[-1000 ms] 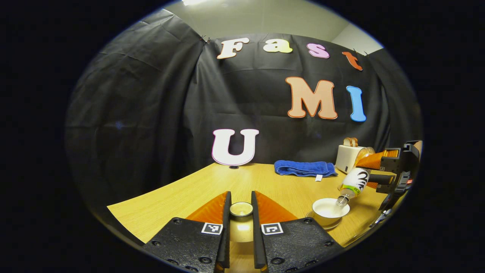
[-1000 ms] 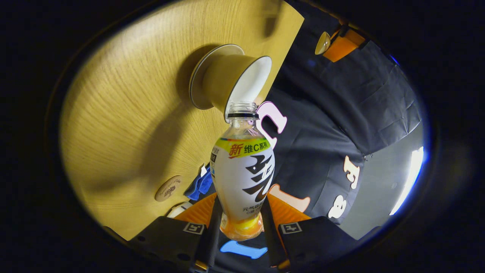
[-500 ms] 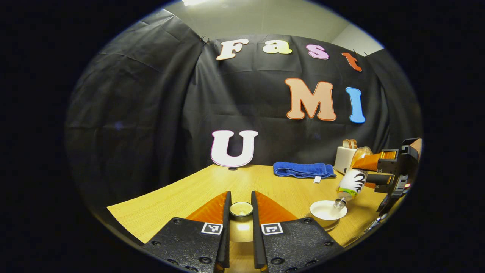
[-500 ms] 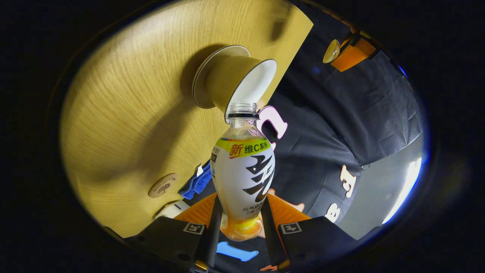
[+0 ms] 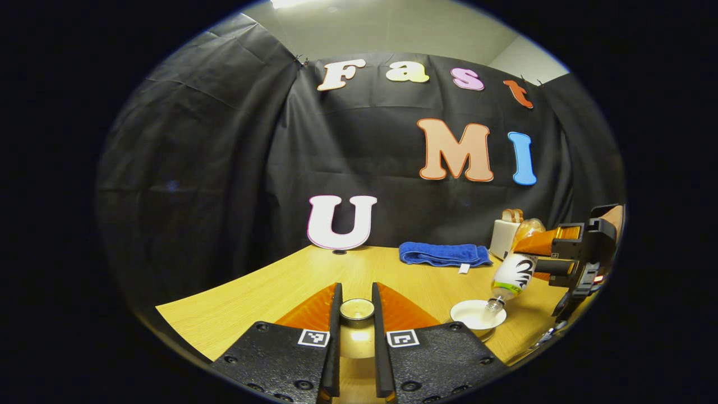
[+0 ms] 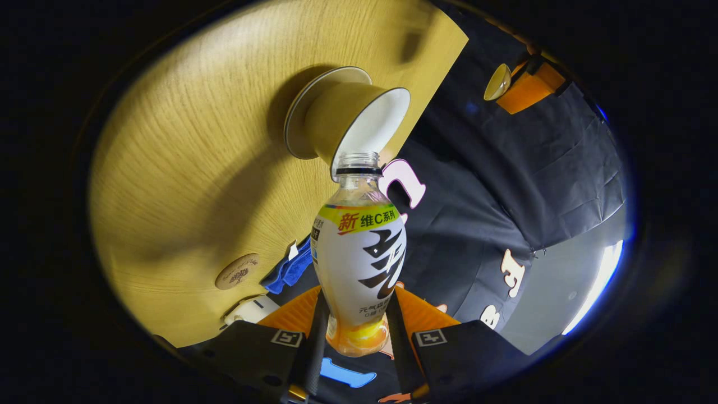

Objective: Open the teacup lid with one hand, grasp the water bottle and pour water into the teacup with the other hand; after pouring, place the water bottle on the coaster and then close the teacup lid.

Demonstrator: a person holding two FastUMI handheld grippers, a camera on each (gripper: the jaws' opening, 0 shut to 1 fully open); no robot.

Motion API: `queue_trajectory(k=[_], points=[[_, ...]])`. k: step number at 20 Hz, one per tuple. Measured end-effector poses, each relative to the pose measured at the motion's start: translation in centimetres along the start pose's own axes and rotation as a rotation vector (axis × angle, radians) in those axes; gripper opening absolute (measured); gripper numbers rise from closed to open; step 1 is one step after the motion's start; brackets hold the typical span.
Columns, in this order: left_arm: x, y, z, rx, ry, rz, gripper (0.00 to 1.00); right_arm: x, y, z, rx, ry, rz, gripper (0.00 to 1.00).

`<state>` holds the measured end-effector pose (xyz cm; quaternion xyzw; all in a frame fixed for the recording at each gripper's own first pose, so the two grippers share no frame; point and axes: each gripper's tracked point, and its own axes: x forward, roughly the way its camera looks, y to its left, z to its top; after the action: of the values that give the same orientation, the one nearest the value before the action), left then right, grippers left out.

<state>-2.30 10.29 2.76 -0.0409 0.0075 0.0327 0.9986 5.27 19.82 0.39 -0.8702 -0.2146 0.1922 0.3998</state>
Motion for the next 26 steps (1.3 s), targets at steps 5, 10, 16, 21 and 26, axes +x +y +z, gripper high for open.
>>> queue_trajectory(k=[5,10,16,21,26], points=[[0.0,-0.2,0.1,0.000,0.000,-0.005,0.22,0.1,-0.9,-0.2,0.009,-0.002,-0.029,0.58],[0.1,-0.5,0.0,-0.004,0.000,-0.009,0.24,0.3,-0.6,-0.6,0.021,0.004,-0.032,0.58],[0.4,-1.0,0.2,0.005,0.006,-0.017,0.22,-0.1,1.4,0.5,0.291,0.005,0.023,0.58],[0.8,-2.0,0.9,0.021,-0.001,-0.028,0.22,-1.0,2.7,1.0,0.665,0.001,0.084,0.56],[1.2,-4.0,1.1,0.030,0.003,-0.055,0.22,-1.6,3.4,1.5,1.018,0.008,0.157,0.58]])
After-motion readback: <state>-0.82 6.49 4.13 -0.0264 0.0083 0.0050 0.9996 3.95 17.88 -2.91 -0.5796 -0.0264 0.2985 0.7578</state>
